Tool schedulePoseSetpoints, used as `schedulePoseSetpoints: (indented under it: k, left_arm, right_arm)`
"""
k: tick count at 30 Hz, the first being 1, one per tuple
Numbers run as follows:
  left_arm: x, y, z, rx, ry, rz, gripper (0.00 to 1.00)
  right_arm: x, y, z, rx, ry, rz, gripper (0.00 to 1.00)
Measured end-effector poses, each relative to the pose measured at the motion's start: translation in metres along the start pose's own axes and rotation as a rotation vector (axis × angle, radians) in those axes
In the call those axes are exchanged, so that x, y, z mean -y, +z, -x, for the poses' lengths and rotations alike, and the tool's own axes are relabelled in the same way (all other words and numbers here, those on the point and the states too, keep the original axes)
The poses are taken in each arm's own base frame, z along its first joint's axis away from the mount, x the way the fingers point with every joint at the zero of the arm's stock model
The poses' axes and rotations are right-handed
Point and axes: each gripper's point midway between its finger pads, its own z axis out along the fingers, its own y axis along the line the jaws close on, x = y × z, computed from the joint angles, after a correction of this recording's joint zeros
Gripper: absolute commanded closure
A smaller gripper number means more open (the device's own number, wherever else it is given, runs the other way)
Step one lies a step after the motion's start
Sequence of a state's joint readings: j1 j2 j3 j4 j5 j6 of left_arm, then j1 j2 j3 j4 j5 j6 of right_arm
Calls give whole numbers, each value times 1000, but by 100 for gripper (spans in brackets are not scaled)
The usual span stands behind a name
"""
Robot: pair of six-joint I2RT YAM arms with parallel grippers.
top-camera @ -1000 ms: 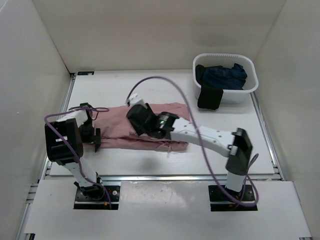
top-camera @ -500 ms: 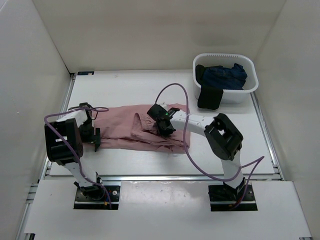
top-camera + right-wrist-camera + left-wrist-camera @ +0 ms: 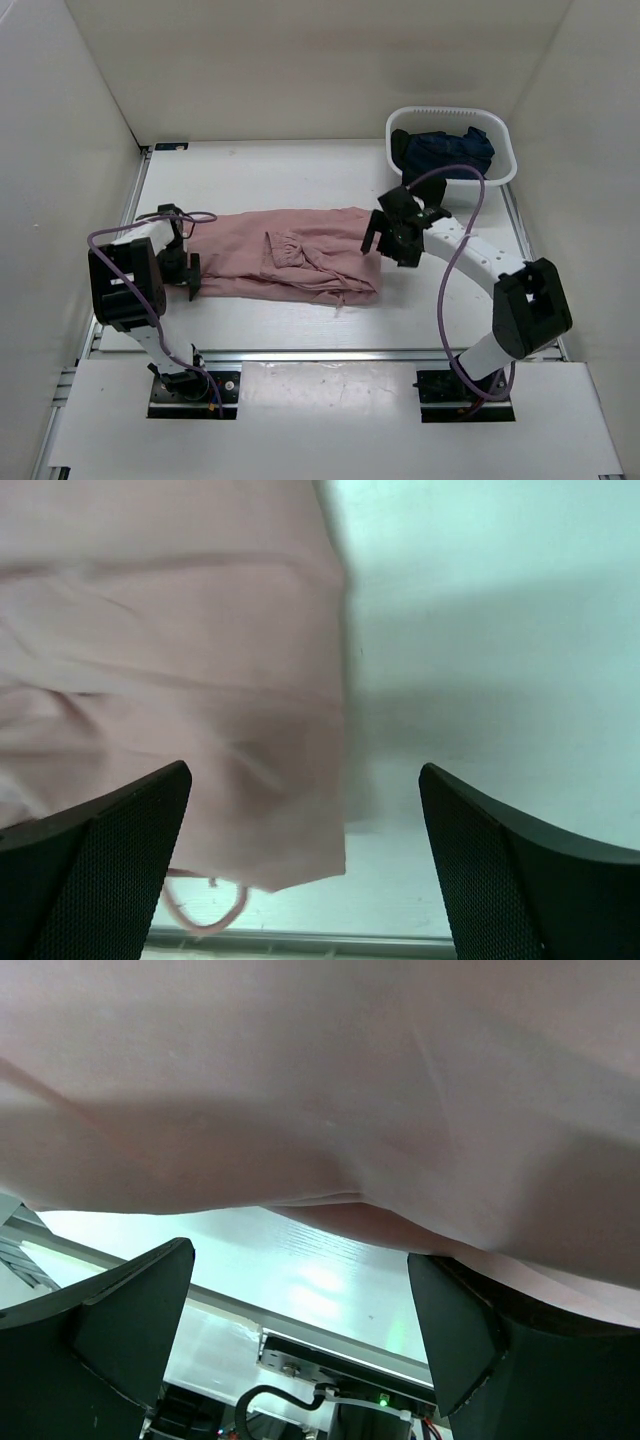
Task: Fold and stack the trousers
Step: Fold the trousers
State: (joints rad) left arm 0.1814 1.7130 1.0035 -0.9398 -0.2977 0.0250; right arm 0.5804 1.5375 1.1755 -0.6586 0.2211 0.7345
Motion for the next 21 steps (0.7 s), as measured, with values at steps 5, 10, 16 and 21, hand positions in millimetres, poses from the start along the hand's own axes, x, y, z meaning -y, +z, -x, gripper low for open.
schedulePoseSetpoints:
  k: [5,10,16,21]
  left_arm:
    - [0,0,2,8,-3,0,0]
    - [0,0,3,13,-8,1,0]
    - [0,-2,5,28,-18,-2,0]
    - [0,-27,28,99,-43,-49,0]
  right_arm:
    - [22,44,-70,-235,154,86,1]
    - [-14,50,-85,-318,248,305,43]
    - [4,51,-91,-411,434,358,100]
    - [67,18,-31,-257,492,174,100]
